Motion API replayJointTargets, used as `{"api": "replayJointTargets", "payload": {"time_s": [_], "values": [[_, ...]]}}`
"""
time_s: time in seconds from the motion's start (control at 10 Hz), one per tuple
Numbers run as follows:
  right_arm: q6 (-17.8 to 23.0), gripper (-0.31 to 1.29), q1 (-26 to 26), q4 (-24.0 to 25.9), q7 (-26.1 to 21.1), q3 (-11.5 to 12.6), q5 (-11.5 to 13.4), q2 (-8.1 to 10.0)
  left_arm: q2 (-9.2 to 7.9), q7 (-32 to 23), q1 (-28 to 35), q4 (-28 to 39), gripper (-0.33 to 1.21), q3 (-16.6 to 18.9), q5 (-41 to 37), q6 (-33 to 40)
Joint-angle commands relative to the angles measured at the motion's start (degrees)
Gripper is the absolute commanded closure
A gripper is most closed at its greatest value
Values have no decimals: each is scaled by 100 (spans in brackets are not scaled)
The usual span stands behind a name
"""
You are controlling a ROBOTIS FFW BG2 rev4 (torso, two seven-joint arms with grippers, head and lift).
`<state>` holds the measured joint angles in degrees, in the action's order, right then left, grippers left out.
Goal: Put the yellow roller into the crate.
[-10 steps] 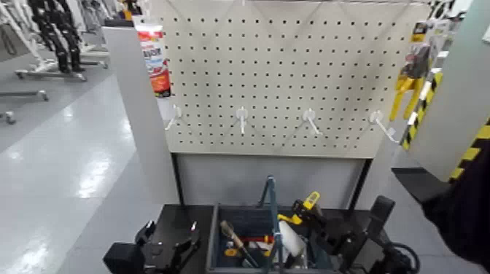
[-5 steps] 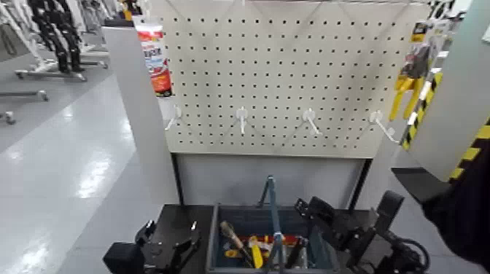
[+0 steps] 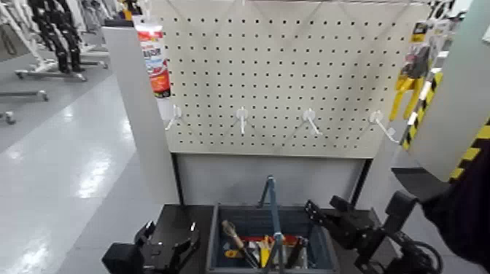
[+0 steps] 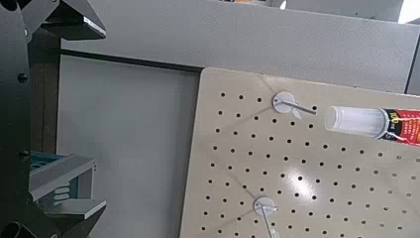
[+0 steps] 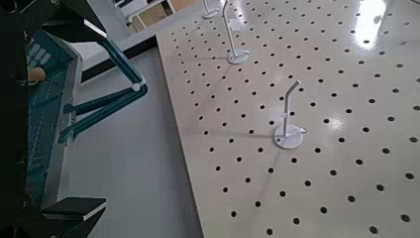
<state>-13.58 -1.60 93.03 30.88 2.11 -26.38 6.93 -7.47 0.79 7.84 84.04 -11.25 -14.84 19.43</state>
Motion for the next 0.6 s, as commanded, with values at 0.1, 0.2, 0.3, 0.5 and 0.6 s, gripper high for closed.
{"api": "replayJointTargets", "payload": {"time_s": [0.1, 0.2, 0.3, 0.5, 0.6], "values": [[611, 12, -473, 506, -583, 35, 538, -122, 0, 0, 16, 16, 11, 18, -2, 9], [848, 12, -666, 717, -987, -18, 757, -130, 0, 0, 25, 16, 11, 18, -2, 9], [1094, 12, -868, 893, -1365, -53, 1021, -183, 0, 0, 25, 16, 11, 18, -2, 9], [1402, 12, -1238, 1165, -2033, -150, 1469, -271, 0, 0, 42, 33, 11, 26, -2, 9], [1516, 12, -1405, 1262, -2270, -150, 1636, -333, 9, 0, 42, 42, 11, 26, -2, 9]]}}
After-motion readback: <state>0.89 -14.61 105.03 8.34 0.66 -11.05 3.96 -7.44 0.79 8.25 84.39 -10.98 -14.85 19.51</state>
